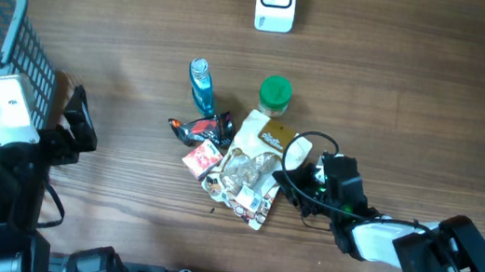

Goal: Scan the item barcode
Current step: 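Regrasp the flipped bag's edge with the right gripper, then carry the bag up toward the white barcode scanner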

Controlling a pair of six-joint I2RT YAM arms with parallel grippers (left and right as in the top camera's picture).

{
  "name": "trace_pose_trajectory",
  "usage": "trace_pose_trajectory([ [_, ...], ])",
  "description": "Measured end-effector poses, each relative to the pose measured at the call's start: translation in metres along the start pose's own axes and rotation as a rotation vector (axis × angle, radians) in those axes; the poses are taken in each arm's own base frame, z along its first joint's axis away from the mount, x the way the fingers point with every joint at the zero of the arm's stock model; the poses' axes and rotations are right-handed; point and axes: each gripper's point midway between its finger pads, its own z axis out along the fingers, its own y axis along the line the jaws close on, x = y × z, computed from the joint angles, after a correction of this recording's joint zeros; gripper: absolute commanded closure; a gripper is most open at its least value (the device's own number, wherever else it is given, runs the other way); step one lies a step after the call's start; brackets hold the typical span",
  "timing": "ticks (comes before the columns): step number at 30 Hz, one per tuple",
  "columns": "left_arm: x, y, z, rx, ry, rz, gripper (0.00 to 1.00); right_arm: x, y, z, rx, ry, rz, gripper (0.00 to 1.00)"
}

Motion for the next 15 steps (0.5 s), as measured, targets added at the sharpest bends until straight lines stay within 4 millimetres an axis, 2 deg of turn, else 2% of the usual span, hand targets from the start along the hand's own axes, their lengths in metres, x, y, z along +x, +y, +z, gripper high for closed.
trace_pose_trajectory([
  [1,0.000,0.000,0.000,0.000,0.000,0.000,0.00,0.001,0.005,0.000,-0.026,0.007,-0.030,0.95],
  [5,0.000,0.000,0.000,0.000,0.001,0.000,0.00,0.024,0.063,-0.019,-0.247,0.108,-0.148,0.95],
  [8,0.002,0.000,0.000,0.000,0.006,-0.001,0.00,0.038,0.110,-0.050,-0.405,0.129,-0.220,0.95],
  [13,0.014,0.000,0.000,-0.001,0.056,-0.005,0.00,0.046,0.142,-0.087,-0.538,0.157,-0.268,0.95],
  [15,0.034,0.000,-0.002,-0.003,0.137,-0.013,0.00,0.054,0.172,-0.116,-0.696,0.163,-0.361,0.95],
])
